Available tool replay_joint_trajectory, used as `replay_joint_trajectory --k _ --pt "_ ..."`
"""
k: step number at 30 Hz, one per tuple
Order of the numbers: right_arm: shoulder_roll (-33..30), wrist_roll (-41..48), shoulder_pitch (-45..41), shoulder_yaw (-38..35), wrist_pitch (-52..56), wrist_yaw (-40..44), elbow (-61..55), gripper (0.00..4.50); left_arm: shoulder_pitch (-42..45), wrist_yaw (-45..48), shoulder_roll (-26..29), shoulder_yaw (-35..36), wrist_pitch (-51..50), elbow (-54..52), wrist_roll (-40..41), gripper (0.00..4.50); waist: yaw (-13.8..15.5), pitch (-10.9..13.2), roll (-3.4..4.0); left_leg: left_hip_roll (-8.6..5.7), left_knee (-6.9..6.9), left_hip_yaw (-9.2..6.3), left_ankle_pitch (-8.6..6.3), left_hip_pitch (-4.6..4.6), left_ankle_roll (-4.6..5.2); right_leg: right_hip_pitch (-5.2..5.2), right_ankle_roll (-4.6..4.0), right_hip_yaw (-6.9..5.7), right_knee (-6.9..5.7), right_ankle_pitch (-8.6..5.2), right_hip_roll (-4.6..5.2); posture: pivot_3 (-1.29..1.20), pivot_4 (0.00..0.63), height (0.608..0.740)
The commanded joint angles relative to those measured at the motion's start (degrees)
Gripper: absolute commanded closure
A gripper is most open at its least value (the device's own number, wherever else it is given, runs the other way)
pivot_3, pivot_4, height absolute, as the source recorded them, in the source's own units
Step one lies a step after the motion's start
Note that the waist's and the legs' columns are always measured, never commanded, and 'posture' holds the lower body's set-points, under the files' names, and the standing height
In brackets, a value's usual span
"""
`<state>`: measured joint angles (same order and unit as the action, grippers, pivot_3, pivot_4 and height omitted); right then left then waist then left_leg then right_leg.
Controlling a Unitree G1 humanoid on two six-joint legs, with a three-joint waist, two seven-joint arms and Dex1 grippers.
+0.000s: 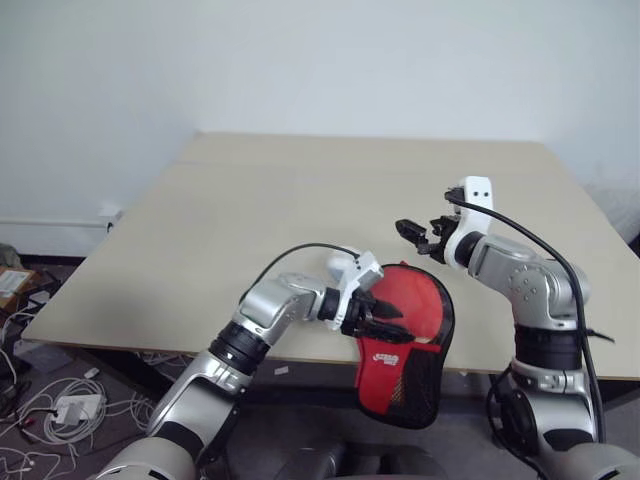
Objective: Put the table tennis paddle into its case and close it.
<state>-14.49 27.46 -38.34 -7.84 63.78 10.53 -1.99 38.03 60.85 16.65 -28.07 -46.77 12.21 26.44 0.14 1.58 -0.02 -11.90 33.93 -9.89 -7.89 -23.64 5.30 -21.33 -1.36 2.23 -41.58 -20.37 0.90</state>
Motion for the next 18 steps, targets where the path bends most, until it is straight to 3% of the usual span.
replay_joint_trajectory --k 1,3,9,18 --pt "-0.8 -0.8 -4.7 1.4 -0.3 2.5 5.2 0.0 1.9 4.4 0.6 -3.1 0.2 1.4 -2.8 0.96 -0.2 0.0 0.0 0.0 0.0 0.0 0.0 0.0 0.0 0.0 0.0 0.0 0.0 0.0 0.0 0.0 0.0 0.74" --pt "-0.5 -1.1 -7.3 2.1 -0.8 3.7 8.8 0.0 2.6 6.2 0.9 -4.5 -0.7 3.5 -3.9 0.96 -0.2 0.0 0.01 0.0 0.0 -0.02 0.0 0.0 0.0 0.0 0.0 -0.01 -0.01 0.0 0.0 0.0 0.0 0.74" --pt "0.8 -2.0 -14.7 4.8 -3.7 9.1 18.9 0.0 1.8 6.5 1.0 -12.1 10.0 11.6 -15.4 0.96 -0.2 -0.1 -0.03 0.0 0.02 -0.02 0.0 0.07 -0.01 0.09 0.0 -0.01 0.01 0.01 0.0 0.0 0.0 0.74" --pt "4.5 -3.0 -20.4 10.0 -1.5 17.6 31.2 0.0 0.7 5.1 -3.0 -10.0 10.9 16.2 -18.1 0.96 0.5 -0.9 -0.35 -0.02 0.12 -0.08 -0.16 0.19 0.38 0.31 0.17 -0.1 0.09 0.15 -0.06 0.0 0.0 0.74"
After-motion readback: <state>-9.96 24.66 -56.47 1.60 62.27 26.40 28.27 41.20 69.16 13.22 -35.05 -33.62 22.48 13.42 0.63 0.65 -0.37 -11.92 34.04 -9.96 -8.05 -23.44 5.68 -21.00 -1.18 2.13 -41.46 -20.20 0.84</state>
